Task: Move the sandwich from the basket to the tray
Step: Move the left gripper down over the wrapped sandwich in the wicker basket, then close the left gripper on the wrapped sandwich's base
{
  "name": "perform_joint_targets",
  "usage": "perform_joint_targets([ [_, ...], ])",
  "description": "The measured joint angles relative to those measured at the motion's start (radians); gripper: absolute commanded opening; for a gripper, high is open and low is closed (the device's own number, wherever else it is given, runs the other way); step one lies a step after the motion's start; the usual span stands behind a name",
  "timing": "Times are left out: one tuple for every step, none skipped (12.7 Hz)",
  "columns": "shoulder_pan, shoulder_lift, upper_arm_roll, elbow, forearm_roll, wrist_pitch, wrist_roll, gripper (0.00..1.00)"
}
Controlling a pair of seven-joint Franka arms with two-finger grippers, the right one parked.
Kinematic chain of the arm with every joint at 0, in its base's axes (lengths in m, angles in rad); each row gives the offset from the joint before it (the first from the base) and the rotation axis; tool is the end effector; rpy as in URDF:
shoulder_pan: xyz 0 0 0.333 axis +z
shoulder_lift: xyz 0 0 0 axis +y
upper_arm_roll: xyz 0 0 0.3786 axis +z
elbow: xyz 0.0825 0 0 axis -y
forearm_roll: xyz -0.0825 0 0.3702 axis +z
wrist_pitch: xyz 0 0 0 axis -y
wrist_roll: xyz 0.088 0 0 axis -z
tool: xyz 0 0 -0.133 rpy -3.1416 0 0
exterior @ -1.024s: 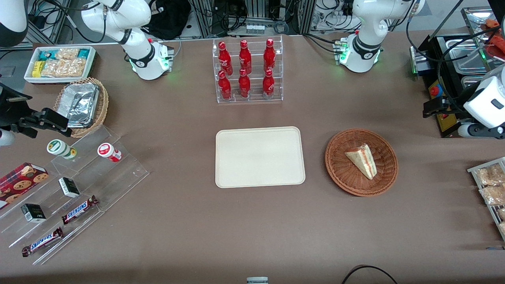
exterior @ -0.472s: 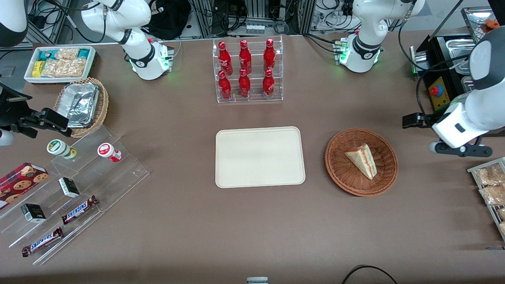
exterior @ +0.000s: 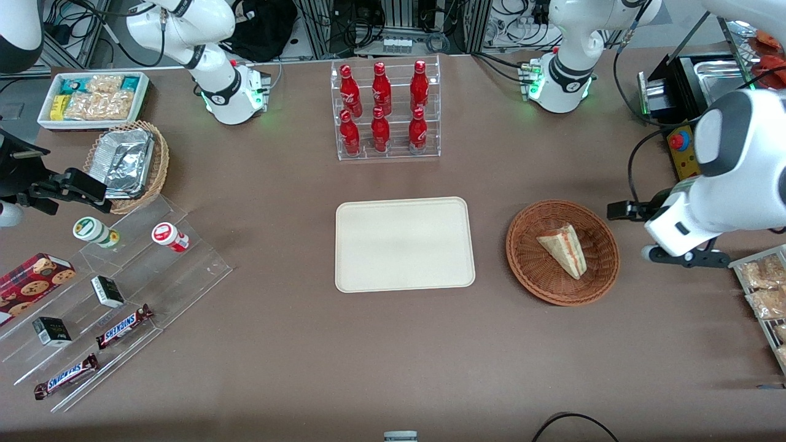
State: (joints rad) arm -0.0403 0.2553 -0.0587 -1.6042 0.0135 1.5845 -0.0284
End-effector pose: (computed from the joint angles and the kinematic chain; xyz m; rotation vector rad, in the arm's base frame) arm 0.5999 -0.0542 0.5005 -3.0944 0.1127 0.4270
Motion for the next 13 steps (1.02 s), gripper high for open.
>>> perform_joint_targets([
  [-0.005, 0.001, 0.0, -0.034, 0.001, 0.038, -0.031, 1.0],
  [-0.01, 0.001, -0.001, -0.066, 0.001, 0.074, -0.056, 1.0],
  [-0.013, -0.001, -0.003, -0.099, 0.002, 0.112, -0.077, 1.0],
  [-0.014, -0.005, -0.003, -0.134, 0.002, 0.154, -0.094, 1.0],
  [-0.015, -0.011, -0.003, -0.171, 0.002, 0.197, -0.11, 1.0],
  [-0.015, -0.02, -0.003, -0.211, 0.002, 0.242, -0.129, 1.0],
  [-0.015, -0.029, -0.003, -0.251, 0.002, 0.287, -0.154, 1.0],
  [-0.017, -0.039, -0.003, -0.291, 0.002, 0.333, -0.183, 1.0],
  [-0.024, -0.049, -0.004, -0.333, 0.002, 0.382, -0.223, 1.0],
  [-0.035, -0.059, -0.004, -0.377, 0.002, 0.437, -0.285, 1.0],
  [-0.045, -0.066, -0.005, -0.417, 0.002, 0.488, -0.351, 1.0],
  [-0.056, -0.072, -0.005, -0.451, 0.002, 0.53, -0.41, 1.0],
  [-0.064, -0.076, -0.006, -0.478, 0.002, 0.561, -0.464, 1.0],
])
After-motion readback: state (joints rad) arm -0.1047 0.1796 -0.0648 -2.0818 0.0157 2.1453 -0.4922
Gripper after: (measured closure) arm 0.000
